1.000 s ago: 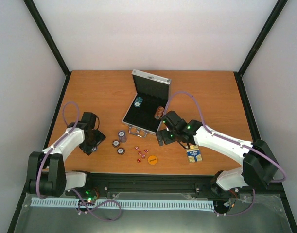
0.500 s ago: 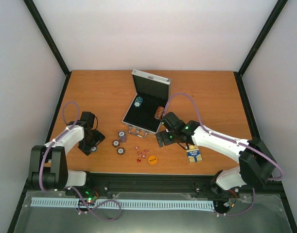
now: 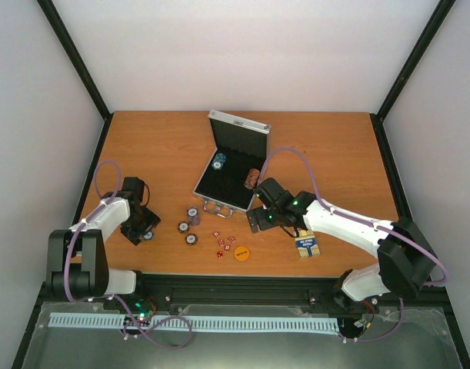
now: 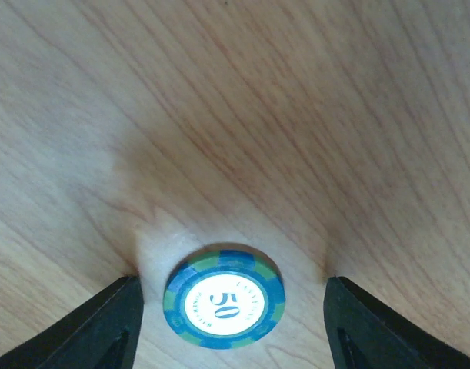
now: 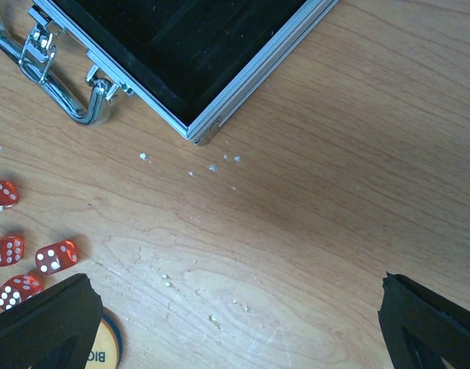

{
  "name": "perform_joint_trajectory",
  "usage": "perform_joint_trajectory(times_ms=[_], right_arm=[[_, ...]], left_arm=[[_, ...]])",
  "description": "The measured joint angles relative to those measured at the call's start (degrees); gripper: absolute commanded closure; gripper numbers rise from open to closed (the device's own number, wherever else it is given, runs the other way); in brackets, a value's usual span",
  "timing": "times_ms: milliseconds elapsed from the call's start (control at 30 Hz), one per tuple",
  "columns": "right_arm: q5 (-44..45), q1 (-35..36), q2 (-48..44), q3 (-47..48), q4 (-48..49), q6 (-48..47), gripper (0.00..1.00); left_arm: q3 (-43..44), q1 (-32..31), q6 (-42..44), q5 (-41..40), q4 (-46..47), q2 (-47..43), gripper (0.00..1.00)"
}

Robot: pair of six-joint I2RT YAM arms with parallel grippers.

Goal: Pack up texas hold em set

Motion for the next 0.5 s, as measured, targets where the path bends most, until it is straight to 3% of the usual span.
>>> perform_joint_trajectory(times_ms=[500], right_arm=[[0.11,0.00,0.00,-1.07,0.22,0.20,0.00]], left_arm=[[-0.79,0.35,1.11,-0.15,-0.44,-0.61,0.52]])
